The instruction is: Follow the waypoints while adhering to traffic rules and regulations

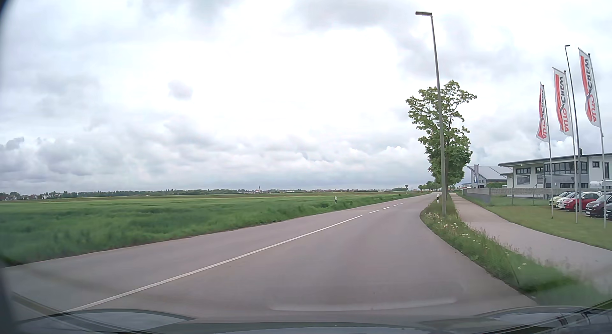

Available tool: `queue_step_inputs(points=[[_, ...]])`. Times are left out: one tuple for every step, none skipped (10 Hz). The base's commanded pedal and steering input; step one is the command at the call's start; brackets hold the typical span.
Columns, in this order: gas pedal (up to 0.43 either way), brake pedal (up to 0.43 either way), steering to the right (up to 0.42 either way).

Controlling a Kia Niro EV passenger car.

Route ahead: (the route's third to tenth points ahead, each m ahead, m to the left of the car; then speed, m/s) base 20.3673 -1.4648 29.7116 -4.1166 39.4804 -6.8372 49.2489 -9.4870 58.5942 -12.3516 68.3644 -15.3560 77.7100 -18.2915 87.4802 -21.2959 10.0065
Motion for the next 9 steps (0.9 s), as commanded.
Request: queue_step_inputs(points=[[0.311, 0.012, 0.063], [0.311, 0.012, 0.063], [0.311, 0.006, 0.060], [0.311, 0.012, 0.056], [0.311, 0.012, 0.052], [0.319, 0.012, 0.052], [0.319, 0.012, 0.053], [0.319, 0.012, 0.058], [0.319, 0.006, 0.064]])
